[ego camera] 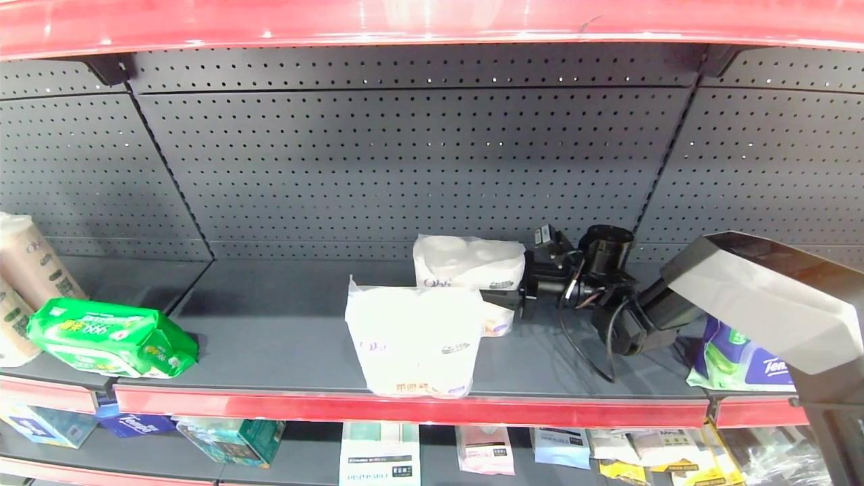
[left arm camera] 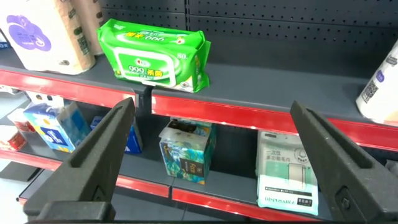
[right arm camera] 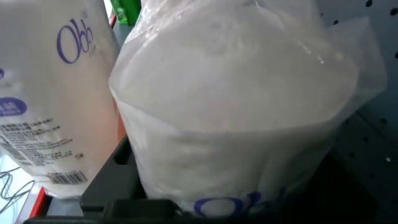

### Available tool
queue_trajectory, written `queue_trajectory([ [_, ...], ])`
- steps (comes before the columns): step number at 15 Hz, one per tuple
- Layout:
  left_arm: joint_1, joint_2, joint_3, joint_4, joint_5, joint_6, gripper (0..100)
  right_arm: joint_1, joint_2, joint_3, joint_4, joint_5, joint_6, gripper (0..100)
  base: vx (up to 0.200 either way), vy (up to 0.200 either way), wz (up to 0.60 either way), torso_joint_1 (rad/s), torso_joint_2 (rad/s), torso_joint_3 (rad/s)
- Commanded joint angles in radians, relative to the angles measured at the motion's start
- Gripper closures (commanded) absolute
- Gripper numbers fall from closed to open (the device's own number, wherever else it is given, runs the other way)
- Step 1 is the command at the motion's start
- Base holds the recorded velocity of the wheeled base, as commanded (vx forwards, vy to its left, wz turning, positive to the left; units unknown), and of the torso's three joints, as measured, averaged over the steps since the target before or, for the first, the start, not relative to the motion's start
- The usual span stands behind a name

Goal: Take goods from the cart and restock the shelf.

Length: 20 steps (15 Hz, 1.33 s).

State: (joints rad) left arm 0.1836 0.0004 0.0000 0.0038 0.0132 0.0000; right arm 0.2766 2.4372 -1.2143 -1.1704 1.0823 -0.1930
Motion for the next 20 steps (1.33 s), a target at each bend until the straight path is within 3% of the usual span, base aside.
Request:
queue_trajectory([
  [1,0.000,0.000,0.000,-0.001,0.001,0.000,0,0.006,0.011,-0.053,0.012,0.036,0.024,100,0.000,0.000,0.00,0.000,0.00,0.000],
  [17,0.000,0.000,0.000,0.001,0.001,0.000,0,-0.005,0.005,-0.053,0.038,0.002,0.030,100,0.000,0.000,0.00,0.000,0.00,0.000],
  [18,0.000,0.000,0.000,0.001,0.001,0.000,0,-0.004,0.003,-0.054,0.038,-0.005,0.030,0,0.000,0.000,0.00,0.000,0.00,0.000],
  [20,0.000,0.000,0.000,-0.001,0.001,-0.002,0,-0.004,-0.014,-0.050,0.052,-0.007,0.037,0,0.000,0.000,0.00,0.000,0.00,0.000],
])
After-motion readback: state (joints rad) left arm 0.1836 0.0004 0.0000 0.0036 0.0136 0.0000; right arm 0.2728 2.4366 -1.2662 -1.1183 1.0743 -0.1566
